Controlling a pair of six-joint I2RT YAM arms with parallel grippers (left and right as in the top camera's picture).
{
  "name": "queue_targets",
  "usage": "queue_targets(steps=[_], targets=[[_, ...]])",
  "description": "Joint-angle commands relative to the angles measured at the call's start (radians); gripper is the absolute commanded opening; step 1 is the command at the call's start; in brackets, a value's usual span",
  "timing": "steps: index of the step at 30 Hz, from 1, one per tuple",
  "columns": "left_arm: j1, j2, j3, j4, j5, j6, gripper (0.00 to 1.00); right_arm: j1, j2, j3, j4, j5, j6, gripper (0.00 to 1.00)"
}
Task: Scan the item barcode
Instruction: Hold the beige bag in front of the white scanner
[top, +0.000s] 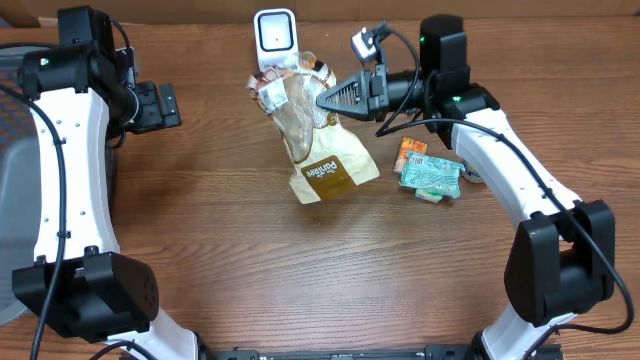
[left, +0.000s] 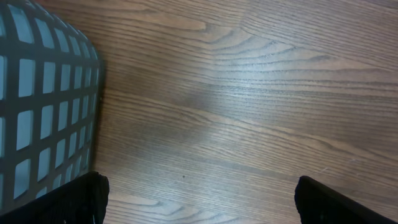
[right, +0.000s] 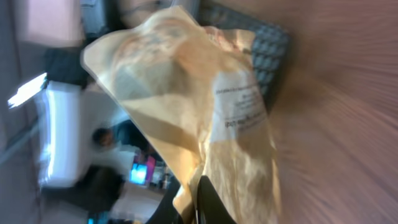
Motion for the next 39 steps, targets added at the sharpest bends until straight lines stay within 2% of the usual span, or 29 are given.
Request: queue_targets(steps=[1, 2, 3, 5, 7, 13, 14, 17, 25, 33, 39], targets=[[-0.001, 0.000, 0.008, -0.002, -0.012, 0.012, 1.00, 0.012, -0.005, 0.096, -0.276, 0.409, -0.350, 0.04], [-0.001, 0.000, 0.008, -0.002, -0.012, 0.012, 1.00, 0.019, -0.005, 0.129, -0.359, 0.507, -0.399, 0.04], [-0.001, 0.000, 0.008, -0.002, -0.012, 0.012, 1.00, 0.039, -0.005, 0.192, -0.475, 0.691, -0.465, 0.04], [-0.001, 0.000, 0.008, -0.002, -0.012, 0.012, 0.99, 0.091, -0.005, 0.288, -0.589, 0.939, -0.554, 0.04], [-0.001, 0.000, 0.008, -0.002, -0.012, 0.012, 1.00, 0.139, -0.005, 0.323, -0.614, 1.067, -0.592, 0.04], [-0.002, 0.000, 0.008, -0.002, -0.012, 0.012, 1.00, 0.291, 0.006, 0.330, -0.549, 1.448, -0.650, 0.04], [-0.002, 0.000, 0.008, -0.002, -0.012, 0.012, 1.00, 0.331, 0.015, 0.330, -0.484, 1.603, -0.675, 0.04], [-0.001, 0.000, 0.008, -0.002, -0.012, 0.012, 1.00, 0.373, 0.042, 0.330, -0.354, 1.755, -0.790, 0.04], [-0.002, 0.000, 0.008, -0.002, -0.012, 0.012, 0.99, 0.381, 0.153, 0.330, -0.050, 1.887, -1.111, 0.04], [-0.001, 0.000, 0.008, -0.002, -0.012, 0.012, 0.99, 0.376, 0.291, 0.330, 0.320, 1.887, -1.411, 0.04], [-0.002, 0.000, 0.008, -0.002, -0.012, 0.012, 1.00, 0.375, 0.403, 0.330, 0.534, 1.876, -1.637, 0.04]])
